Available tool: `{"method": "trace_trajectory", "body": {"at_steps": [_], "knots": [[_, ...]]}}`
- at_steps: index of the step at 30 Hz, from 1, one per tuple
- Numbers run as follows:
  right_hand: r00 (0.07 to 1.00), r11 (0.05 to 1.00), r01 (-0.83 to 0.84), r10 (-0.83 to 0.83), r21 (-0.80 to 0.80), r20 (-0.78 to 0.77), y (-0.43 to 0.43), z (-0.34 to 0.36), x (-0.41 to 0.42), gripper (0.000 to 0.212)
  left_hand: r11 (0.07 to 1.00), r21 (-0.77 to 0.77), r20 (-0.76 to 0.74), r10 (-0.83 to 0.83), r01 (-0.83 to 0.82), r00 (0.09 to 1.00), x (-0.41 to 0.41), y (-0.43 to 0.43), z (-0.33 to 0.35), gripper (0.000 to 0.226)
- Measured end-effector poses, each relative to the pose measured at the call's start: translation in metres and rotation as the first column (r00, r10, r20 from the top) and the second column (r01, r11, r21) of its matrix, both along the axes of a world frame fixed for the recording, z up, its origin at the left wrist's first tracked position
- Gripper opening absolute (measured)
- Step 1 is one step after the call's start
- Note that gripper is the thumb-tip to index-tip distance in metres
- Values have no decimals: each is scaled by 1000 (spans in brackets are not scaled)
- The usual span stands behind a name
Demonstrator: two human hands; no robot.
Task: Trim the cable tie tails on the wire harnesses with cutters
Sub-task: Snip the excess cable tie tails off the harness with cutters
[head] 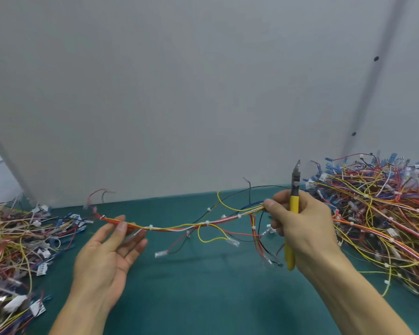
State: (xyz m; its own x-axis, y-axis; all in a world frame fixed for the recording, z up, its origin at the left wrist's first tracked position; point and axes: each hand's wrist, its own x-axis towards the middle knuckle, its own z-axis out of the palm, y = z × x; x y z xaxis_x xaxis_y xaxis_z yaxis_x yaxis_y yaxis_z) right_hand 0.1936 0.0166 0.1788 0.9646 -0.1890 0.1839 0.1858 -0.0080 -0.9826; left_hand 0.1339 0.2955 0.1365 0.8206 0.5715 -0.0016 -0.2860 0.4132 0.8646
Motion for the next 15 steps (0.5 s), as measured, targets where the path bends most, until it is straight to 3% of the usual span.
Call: {"method": "trace_trajectory", "body": {"at_steps": [4, 9, 15], "knots": [[997, 997, 12, -6, 81, -71, -2, -2, 4, 14, 997, -67, 40, 48, -45, 998, 0, 2, 2, 17], [998, 998, 16, -13, 57, -63, -3, -6, 6, 14, 988, -133, 57, 87, -79, 995, 0, 4, 5, 14], [999, 999, 25, -24, 27, -37, -5, -7, 9, 13, 997, -41, 53, 72, -70, 996, 0, 2, 6, 15]]}}
